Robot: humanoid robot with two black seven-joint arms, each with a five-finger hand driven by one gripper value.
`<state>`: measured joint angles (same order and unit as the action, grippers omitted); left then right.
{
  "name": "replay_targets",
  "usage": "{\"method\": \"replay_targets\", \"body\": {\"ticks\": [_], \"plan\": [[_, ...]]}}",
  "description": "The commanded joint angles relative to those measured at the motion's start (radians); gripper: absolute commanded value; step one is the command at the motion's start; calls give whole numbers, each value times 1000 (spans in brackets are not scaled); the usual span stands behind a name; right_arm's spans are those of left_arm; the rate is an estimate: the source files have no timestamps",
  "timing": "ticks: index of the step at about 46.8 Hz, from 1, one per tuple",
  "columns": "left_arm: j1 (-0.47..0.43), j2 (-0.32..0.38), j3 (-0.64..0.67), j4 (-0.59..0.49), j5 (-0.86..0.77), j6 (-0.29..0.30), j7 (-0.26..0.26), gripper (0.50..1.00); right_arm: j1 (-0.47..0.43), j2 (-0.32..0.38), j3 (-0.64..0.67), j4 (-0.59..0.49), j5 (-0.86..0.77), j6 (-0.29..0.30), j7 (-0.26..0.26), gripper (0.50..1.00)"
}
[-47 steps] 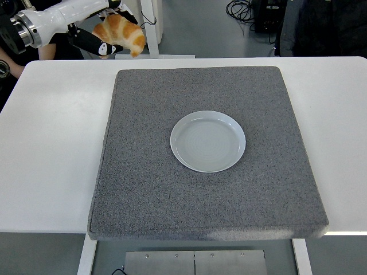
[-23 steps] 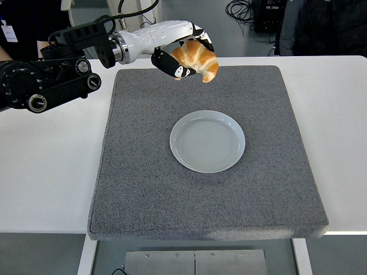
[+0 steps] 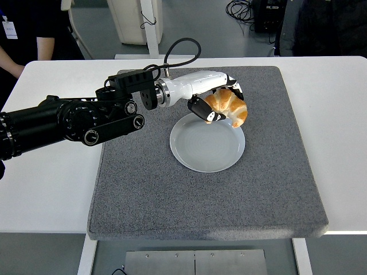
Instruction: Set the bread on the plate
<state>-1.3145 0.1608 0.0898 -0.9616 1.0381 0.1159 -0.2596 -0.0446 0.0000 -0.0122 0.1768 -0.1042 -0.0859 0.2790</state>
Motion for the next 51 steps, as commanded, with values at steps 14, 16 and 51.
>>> {"method": "replay_targets", "body": {"ticks": [14,16,51], "plan": [[53,-3,53,4,60,37,-3,500,0,0,0,0,0,0,0,1000],[61,-3,53,6,69,42,-4,500,0,0,0,0,1,0,0,1000],[121,0,50,6,57,47,-7,500,0,0,1,0,0,0,0,1000]]}}
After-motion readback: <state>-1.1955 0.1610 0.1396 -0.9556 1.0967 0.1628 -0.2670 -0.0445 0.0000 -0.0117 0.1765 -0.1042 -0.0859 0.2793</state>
